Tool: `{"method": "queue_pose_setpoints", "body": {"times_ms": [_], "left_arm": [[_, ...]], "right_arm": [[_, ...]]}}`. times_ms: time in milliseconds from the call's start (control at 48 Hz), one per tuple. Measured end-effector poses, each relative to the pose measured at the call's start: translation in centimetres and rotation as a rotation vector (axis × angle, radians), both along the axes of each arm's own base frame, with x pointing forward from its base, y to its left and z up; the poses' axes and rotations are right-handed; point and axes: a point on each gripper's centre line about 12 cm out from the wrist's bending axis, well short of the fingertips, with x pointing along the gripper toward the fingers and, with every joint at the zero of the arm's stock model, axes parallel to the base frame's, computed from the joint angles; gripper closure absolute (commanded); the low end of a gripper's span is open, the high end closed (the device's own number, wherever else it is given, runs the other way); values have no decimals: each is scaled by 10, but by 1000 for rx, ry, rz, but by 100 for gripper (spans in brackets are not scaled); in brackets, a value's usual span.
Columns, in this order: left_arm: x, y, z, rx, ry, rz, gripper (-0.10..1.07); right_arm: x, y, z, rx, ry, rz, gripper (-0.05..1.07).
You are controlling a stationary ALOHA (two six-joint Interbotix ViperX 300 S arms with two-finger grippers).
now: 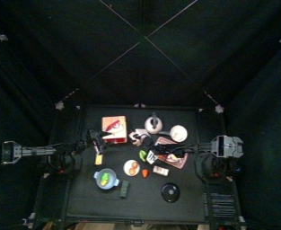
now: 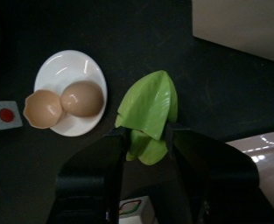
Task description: Place starfruit in middle front of table
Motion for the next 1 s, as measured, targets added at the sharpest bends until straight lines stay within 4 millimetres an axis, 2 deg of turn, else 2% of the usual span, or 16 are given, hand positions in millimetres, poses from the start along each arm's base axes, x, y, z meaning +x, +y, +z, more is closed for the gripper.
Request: {"method": "queue_pose_setpoints", "body": {"times_ms": [396,729,1000], "left_arm": [[0,-1,0,1,1,-5,11],[0,-2,-1,-3,7,-7,11],[0,-2,-4,-14,28,-14,11]], "right_arm": [[-3,57,29,177,-174,-65,30],[-4,102,30,326,-306,-161,30],[2,134,13,391,-282,-173,30]]}}
